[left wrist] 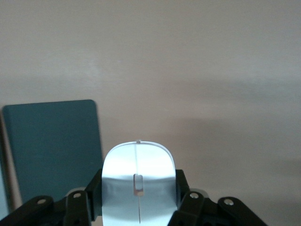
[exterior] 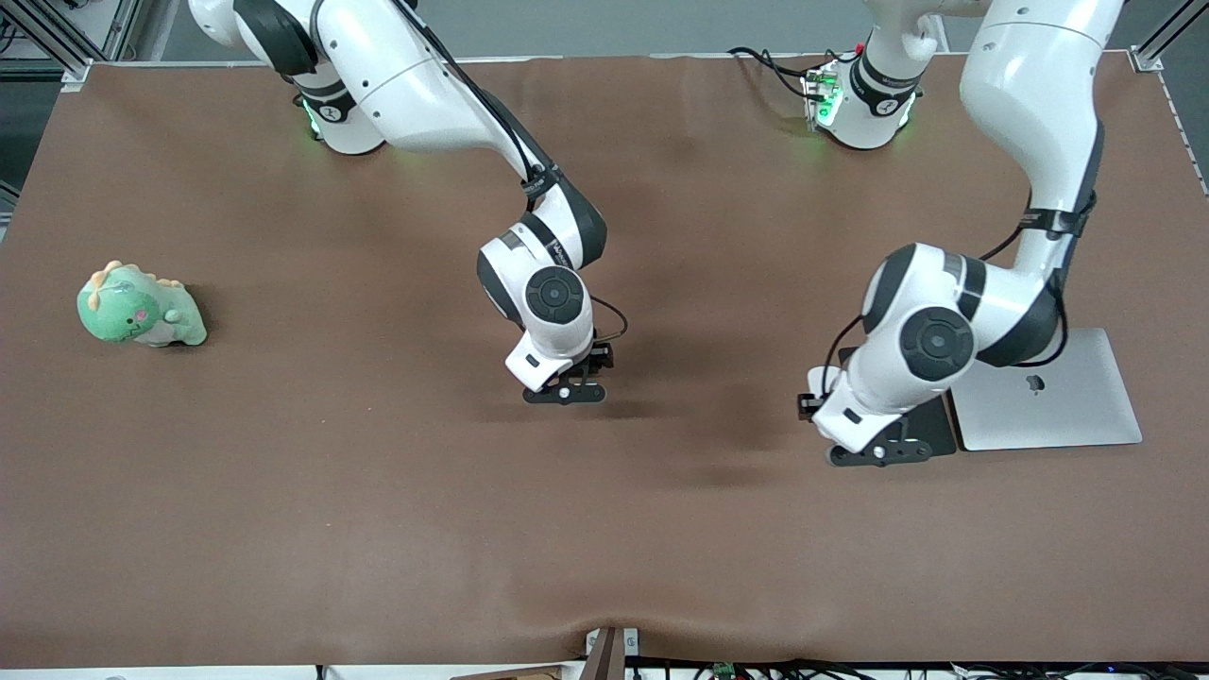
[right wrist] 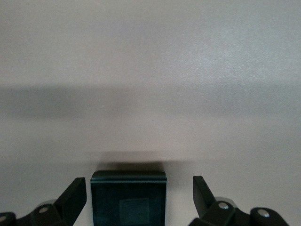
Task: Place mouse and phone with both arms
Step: 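Lower the mouse onto the grey pad while the right gripper lifts the phone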
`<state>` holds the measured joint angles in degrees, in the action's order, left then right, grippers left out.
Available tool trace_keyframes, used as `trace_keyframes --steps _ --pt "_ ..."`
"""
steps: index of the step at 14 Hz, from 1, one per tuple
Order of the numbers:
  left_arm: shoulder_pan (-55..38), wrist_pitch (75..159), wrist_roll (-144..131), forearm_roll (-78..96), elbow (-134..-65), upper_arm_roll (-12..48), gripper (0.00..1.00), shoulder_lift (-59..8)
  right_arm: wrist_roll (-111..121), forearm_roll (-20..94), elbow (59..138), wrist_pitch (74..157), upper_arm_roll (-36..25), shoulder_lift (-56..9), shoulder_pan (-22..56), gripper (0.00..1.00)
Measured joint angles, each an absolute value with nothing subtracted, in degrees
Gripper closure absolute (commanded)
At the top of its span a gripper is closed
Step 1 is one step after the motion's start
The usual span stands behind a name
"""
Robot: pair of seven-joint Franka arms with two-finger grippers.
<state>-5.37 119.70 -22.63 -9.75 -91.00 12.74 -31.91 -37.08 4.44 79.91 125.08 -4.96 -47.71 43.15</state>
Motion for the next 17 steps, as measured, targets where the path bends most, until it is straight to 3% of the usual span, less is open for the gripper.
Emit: trace_keyframes --steps 6,10,14,15,16,17 --pt "3.4 123.2 -17.4 -9.8 -95.0 12.8 0.38 -34.5 -39.9 4.4 79.9 127.5 -4.9 -49.3 44.3 0.0" --pt "4.8 130.3 -17.3 -9.8 -100.0 12.7 0.38 -35.8 -39.9 4.4 80.2 127.5 -5.0 -49.8 44.3 0.0" --pt "6.2 131.8 -17.3 -9.8 -101.7 12.5 0.38 -35.8 -40.0 4.4 81.3 127.4 -4.9 -50.0 44.4 0.0" --pt "6.7 132.2 -17.3 -9.8 -101.8 12.5 0.38 -35.9 -40.0 4.4 81.3 127.4 -4.9 -50.0 44.4 0.04" --pt "7.0 132.5 -17.3 -9.9 -102.0 12.5 0.38 -35.9 -40.1 4.4 81.3 127.4 -4.9 -50.0 44.4 0.47" --pt "7.3 132.7 -17.3 -10.4 -102.2 12.5 0.38 -36.0 -40.1 4.5 81.2 127.5 -4.9 -50.0 44.4 0.73"
